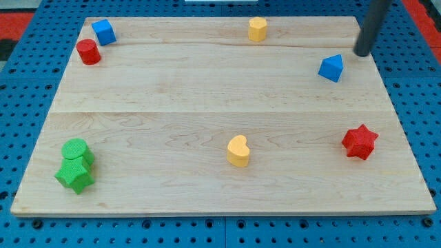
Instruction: Push the blue closer to blue cube
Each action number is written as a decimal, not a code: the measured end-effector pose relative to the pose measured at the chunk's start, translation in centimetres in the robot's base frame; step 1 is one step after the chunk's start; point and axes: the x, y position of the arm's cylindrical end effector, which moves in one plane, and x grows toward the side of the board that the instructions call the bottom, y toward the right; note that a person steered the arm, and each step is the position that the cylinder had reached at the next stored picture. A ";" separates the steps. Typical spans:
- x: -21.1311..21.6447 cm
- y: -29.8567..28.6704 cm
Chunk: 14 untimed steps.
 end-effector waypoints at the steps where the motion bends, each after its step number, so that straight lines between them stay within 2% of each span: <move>1: 2.1 -2.6; 3: 2.7 -16.6; 4: 5.7 -18.4; 5: 7.2 -14.7; 6: 10.6 -18.6; 7: 7.1 -27.9; 8: 5.0 -26.1; 9: 7.8 -22.4; 10: 6.6 -18.2; 11: 4.1 -16.6; 13: -1.3 -23.3; 14: -4.0 -22.2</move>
